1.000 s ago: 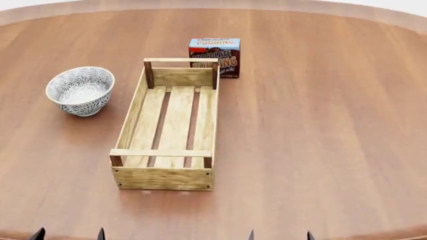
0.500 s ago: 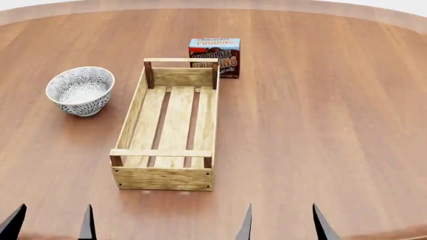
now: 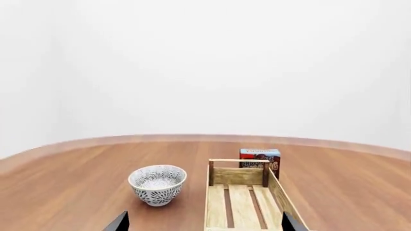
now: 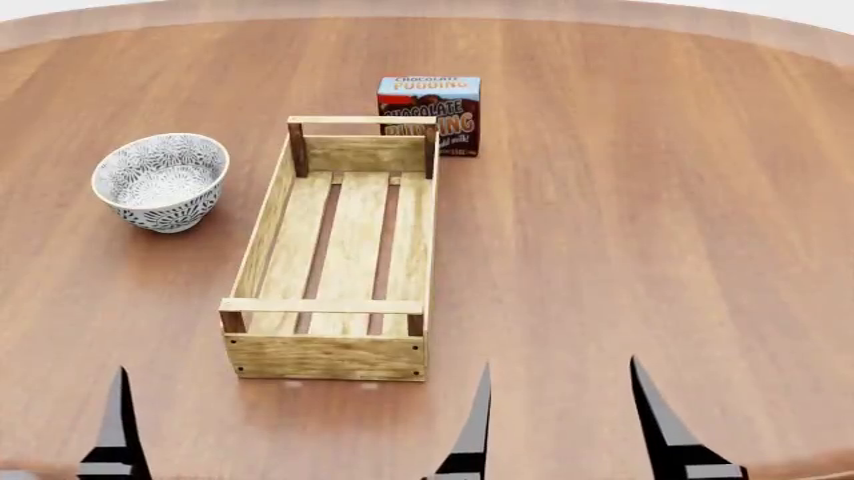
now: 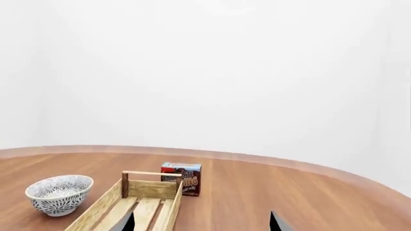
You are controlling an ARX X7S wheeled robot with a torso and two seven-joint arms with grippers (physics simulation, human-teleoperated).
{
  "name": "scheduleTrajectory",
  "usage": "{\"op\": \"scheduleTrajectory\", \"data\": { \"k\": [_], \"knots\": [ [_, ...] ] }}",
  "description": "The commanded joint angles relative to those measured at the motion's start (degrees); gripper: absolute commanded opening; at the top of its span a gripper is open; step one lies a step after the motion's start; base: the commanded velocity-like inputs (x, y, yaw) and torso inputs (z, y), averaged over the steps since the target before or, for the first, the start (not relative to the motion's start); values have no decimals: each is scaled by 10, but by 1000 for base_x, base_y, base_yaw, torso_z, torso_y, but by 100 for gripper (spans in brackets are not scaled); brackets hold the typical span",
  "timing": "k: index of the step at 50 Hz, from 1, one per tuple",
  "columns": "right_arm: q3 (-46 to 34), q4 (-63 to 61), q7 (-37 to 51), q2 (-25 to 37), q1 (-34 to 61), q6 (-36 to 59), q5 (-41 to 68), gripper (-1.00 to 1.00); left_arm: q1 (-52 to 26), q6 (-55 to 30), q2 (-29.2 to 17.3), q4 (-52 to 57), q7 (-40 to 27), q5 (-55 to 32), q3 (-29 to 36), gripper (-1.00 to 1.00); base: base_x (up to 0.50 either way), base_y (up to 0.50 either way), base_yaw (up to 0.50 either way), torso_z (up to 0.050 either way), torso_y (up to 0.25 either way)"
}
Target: Pick up the bowl on the left and put it in the tray.
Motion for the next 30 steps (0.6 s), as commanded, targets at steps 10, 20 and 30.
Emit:
{"op": "scheduleTrajectory", "data": {
  "k": [10,20,30],
  "knots": [
    [12,-32,8,-6,6,16,-4,100,2,9,-1,12,-7,22,-3,100,0,0,0,0,0],
    [8,-35,13,1,6,21,-4,100,2,8,-5,13,-11,22,7,100,382,0,0,0,0],
    [6,-36,18,6,7,26,1,100,1,9,-10,13,-14,15,4,100,500,0,0,0,0]
  ]
}}
